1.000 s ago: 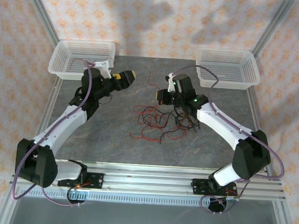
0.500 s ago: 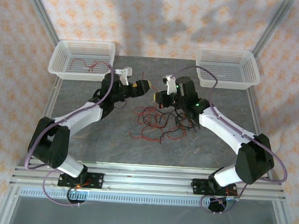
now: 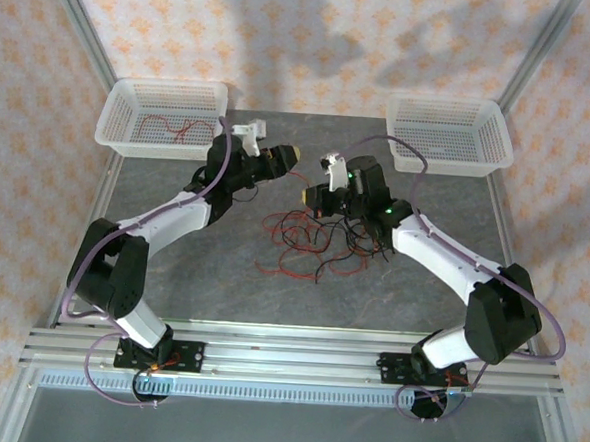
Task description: Untangle the cables
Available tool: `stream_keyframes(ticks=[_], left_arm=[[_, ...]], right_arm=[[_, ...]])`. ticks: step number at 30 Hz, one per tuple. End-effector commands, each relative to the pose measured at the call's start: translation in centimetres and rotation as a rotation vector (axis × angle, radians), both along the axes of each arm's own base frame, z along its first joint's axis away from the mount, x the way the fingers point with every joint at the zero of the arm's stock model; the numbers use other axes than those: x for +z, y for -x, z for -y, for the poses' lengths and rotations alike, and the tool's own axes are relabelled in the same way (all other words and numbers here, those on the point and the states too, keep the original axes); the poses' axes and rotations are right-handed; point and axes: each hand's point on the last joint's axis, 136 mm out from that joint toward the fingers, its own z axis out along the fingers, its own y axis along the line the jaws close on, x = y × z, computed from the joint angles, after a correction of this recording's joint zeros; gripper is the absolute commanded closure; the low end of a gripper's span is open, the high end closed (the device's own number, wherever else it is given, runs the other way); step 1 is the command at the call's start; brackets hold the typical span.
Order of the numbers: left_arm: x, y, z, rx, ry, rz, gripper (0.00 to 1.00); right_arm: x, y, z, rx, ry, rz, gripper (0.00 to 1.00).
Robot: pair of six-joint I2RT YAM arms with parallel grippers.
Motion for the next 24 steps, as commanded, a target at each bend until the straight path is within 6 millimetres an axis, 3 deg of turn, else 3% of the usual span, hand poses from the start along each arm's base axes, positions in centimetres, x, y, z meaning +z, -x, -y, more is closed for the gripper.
stream_keyframes(ticks=[1, 6, 11, 15, 19, 22, 24], left_arm=[[2.5, -0.3, 1.0, -0.026, 0.034, 0.074, 0.62], [3.4, -0.4, 1.0, -0.021, 0.036, 0.089, 1.00], [5.8, -0.2, 0.9, -0.015, 0.053, 0.131, 1.00], [9.5, 0.3, 0.8, -0.021, 0.080, 0.191, 1.00], [14.1, 1.2, 0.3, -0.011, 0.098, 0.274, 1.00], [17.0, 1.5, -0.4, 0.021, 0.071, 0.328, 1.00], [18.6, 1.4, -1.0, 0.055, 0.036, 0.354, 1.00]], right_arm=[[1.9, 0.4, -0.2, 0.012, -0.051, 0.046, 1.00], [1.6, 0.3, -0.1, 0.002, -0.052, 0.036, 1.00], [1.2, 0.4, -0.2, -0.006, -0.067, 0.023, 1.00], [0.4, 0.6, -0.2, -0.018, -0.085, -0.008, 1.00], [-0.4, 1.1, -0.2, -0.027, -0.116, -0.041, 0.66], [-0.6, 1.6, -0.2, -0.030, -0.141, -0.052, 0.46], [-0.7, 2.0, 0.1, -0.037, -0.151, -0.056, 0.37]])
